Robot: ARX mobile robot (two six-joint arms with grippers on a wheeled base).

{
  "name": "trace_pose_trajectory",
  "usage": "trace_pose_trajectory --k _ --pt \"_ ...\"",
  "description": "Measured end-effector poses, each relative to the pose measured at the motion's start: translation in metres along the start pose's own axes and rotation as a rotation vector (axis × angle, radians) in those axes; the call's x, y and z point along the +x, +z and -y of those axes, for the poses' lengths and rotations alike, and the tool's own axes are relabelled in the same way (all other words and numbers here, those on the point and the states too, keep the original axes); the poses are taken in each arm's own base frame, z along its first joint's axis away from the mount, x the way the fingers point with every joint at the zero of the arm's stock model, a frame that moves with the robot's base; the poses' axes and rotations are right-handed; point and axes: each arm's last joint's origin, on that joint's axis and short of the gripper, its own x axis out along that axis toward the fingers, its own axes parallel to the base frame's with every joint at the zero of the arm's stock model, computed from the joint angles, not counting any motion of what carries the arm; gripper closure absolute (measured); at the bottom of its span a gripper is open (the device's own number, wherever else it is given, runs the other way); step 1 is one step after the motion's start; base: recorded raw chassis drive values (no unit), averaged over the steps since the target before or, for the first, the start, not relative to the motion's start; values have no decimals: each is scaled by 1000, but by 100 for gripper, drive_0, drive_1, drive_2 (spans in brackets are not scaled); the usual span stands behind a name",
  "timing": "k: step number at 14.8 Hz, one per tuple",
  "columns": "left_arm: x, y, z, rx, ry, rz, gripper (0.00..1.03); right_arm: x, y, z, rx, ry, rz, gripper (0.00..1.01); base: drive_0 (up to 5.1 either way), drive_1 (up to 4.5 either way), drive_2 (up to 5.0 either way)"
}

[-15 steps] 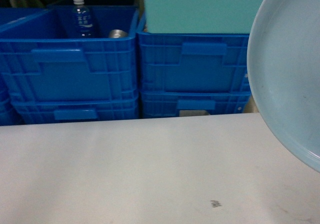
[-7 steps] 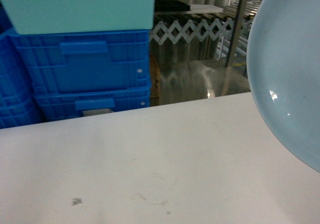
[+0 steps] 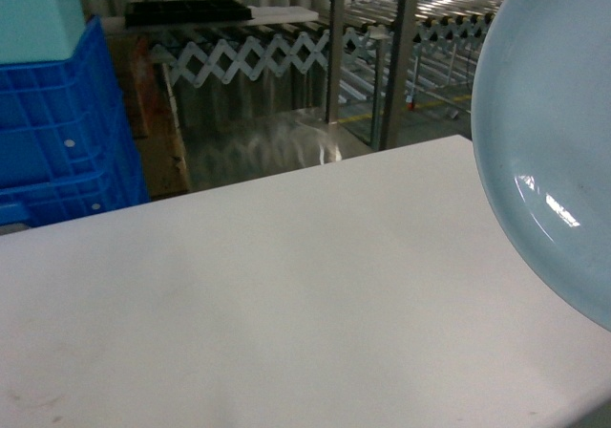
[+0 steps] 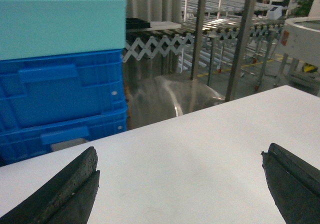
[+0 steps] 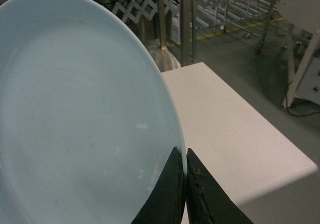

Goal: Place blue tray on left shelf second layer neatly

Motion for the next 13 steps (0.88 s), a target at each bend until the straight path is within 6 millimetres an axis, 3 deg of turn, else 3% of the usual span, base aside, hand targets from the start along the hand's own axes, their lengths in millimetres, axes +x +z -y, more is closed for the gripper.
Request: trace_pose_trajectory --k 13 --pt "0 0 0 0 1 1 5 0 0 0 2 0 0 99 338 -403 -403"
